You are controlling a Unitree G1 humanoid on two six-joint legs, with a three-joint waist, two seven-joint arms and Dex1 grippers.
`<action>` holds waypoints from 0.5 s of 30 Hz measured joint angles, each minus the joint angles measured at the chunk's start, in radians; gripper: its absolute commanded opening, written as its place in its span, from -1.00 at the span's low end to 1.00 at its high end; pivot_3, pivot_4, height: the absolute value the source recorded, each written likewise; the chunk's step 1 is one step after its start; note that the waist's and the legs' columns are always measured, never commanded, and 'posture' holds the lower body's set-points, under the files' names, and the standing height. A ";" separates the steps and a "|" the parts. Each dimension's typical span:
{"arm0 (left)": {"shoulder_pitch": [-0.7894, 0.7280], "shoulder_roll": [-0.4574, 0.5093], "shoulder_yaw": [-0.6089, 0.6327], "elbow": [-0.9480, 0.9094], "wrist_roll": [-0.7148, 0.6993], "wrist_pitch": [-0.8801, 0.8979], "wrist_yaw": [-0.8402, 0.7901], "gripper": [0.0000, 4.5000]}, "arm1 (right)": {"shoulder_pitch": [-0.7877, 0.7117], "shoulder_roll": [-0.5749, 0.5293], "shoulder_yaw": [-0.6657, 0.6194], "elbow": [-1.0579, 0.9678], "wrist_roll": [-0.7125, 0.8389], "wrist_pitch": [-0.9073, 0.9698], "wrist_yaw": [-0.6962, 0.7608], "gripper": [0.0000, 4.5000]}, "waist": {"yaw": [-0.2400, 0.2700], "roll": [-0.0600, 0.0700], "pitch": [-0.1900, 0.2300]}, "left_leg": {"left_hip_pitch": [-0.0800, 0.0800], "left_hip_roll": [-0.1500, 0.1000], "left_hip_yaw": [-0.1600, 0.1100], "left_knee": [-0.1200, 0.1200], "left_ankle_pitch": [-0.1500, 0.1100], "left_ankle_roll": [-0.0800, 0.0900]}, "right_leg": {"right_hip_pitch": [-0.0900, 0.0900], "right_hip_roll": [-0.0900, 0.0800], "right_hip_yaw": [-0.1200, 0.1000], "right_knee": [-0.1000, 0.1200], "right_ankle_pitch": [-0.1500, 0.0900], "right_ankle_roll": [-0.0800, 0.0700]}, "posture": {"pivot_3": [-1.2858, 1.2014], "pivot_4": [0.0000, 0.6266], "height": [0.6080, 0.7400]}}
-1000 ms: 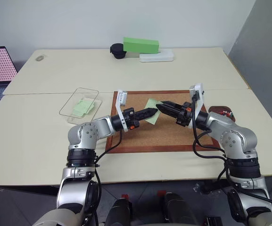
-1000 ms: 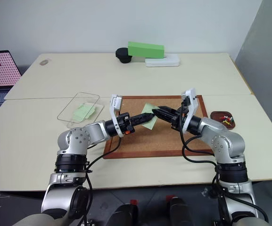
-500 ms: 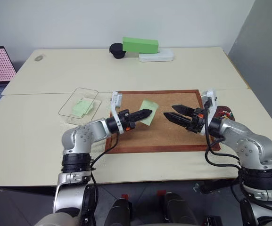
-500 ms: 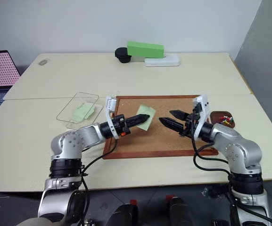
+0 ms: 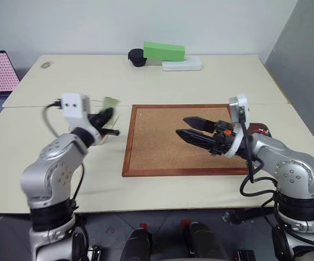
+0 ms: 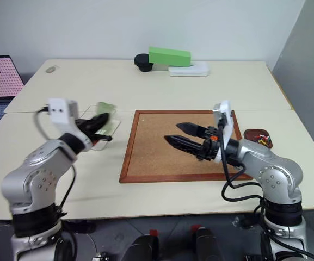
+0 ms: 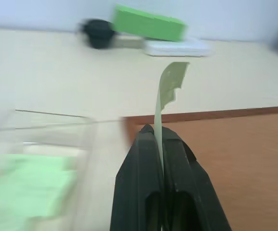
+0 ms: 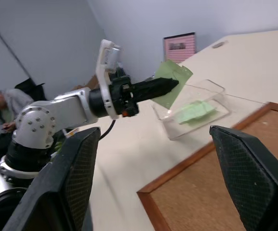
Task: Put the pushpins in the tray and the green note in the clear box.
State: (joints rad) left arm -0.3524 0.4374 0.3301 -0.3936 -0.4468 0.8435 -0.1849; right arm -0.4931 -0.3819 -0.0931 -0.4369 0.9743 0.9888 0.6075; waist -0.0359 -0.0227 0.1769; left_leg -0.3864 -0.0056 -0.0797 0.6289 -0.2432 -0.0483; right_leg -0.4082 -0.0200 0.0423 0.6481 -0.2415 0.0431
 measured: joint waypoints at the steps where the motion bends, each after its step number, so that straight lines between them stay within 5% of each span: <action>1: 0.016 0.000 0.001 -0.006 0.029 -0.018 0.027 -1.00 | -0.010 0.009 0.006 0.000 0.007 0.000 -0.003 0.71 | 0.004 0.000 0.000 | 0.000 0.000 0.000 0.000 0.000 0.000 | 0.000 0.000 0.000 0.000 0.000 0.000 | 0.03 -0.52 1.00; 14: -0.069 -0.046 -0.039 0.253 0.187 -0.240 0.126 -1.00 | -0.037 0.007 0.090 0.004 -0.044 -0.078 0.004 0.71 | 0.008 -0.002 0.001 | -0.003 0.000 -0.001 0.000 0.000 0.000 | -0.001 0.000 -0.002 -0.001 0.000 0.000 | 0.03 -0.52 1.00; 15: -0.085 -0.048 -0.041 0.287 0.191 -0.258 0.124 -0.86 | -0.037 -0.007 0.112 0.005 -0.083 -0.106 0.006 0.72 | 0.008 -0.002 0.001 | -0.002 0.000 -0.001 0.000 0.000 0.000 | -0.001 0.000 -0.002 -0.001 0.000 0.000 | 0.03 -0.52 1.00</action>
State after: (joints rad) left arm -0.4372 0.3899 0.2895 -0.1070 -0.2560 0.5856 -0.0612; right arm -0.5298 -0.3891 0.0189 -0.4320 0.8917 0.8831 0.6132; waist -0.0283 -0.0246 0.1779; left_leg -0.3888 -0.0059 -0.0805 0.6293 -0.2433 -0.0483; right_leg -0.4088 -0.0202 0.0406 0.6473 -0.2412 0.0430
